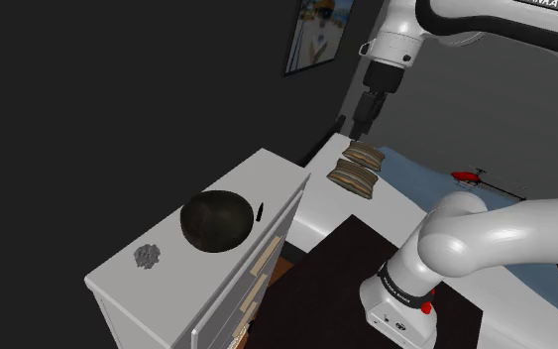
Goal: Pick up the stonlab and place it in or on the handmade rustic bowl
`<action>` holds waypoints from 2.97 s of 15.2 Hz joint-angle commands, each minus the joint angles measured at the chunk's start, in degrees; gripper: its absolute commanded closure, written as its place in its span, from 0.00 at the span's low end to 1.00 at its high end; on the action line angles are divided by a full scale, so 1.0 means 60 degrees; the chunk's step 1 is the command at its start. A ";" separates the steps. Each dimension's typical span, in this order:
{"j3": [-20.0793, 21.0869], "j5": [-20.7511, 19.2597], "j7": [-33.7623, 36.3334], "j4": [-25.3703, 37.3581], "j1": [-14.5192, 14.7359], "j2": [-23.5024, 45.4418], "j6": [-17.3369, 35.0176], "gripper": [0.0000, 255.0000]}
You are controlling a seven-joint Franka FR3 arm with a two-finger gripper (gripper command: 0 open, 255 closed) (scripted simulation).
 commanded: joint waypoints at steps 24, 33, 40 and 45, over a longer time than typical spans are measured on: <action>0.4608 0.0886 0.4343 0.0492 0.0909 0.5057 0.5704 0.00; 0.5741 -0.1520 0.7096 0.2538 0.1182 0.8621 0.6986 0.00; 0.5400 -0.3688 0.8999 0.4944 0.2454 1.1512 0.6952 0.00; 0.5018 -0.4424 0.9558 0.6325 0.3239 1.2889 0.6791 0.00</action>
